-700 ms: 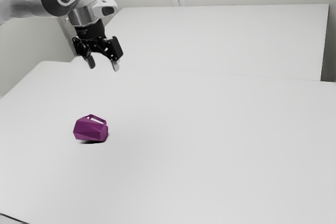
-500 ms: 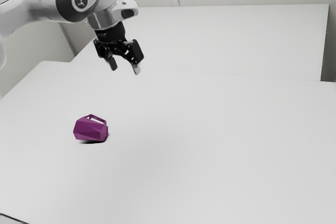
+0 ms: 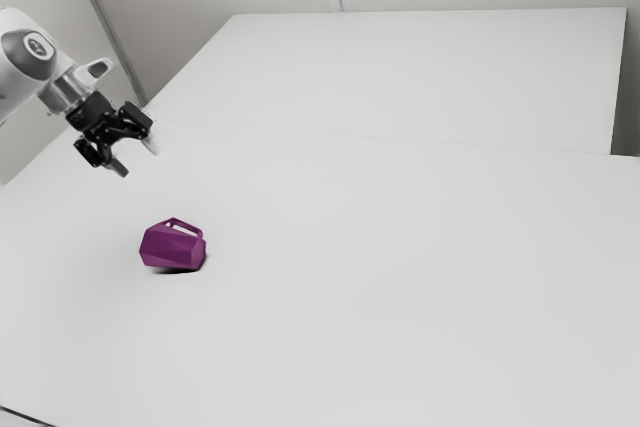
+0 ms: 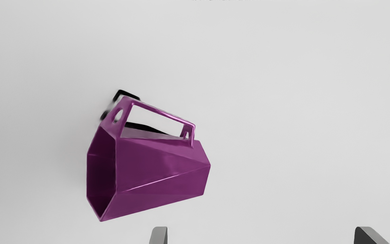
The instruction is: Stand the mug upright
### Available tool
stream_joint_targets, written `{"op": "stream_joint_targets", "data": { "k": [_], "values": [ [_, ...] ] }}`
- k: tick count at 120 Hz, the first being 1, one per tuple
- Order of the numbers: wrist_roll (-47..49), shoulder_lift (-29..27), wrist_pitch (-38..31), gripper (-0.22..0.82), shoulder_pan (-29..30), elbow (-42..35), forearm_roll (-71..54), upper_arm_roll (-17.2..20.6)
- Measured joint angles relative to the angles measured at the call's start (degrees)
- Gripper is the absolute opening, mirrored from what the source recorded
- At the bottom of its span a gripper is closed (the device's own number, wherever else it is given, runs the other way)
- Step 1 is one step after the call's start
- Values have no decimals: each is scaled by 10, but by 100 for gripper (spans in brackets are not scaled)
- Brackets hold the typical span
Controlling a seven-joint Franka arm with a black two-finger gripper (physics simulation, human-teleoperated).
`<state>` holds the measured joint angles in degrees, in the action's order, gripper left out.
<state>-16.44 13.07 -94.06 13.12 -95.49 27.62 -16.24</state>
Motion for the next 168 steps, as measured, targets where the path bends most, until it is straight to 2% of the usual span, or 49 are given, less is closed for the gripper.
{"op": "stream_joint_targets", "data": {
  "k": [9, 23, 50, 56, 70, 83, 109, 150, 159, 168],
  "values": [
    [-53, 34, 22, 60, 21, 4, 31, -26],
    [-131, 58, 42, 60, 26, -19, 49, -42],
    [-269, 120, 57, 60, 43, -49, 91, -52],
    [-296, 126, 60, 60, 47, -49, 111, -53],
    [-351, 127, 80, 60, 49, -50, 183, -85],
    [-389, 128, 99, 60, 49, -87, 252, -104],
    [-436, 131, 100, 60, 48, -123, 331, -103],
    [-474, 124, 85, 60, 42, -149, 343, -84],
    [-479, 121, 82, 53, 42, -154, 342, -84],
    [-484, 120, 80, 35, 41, -155, 341, -84]
  ]
}}
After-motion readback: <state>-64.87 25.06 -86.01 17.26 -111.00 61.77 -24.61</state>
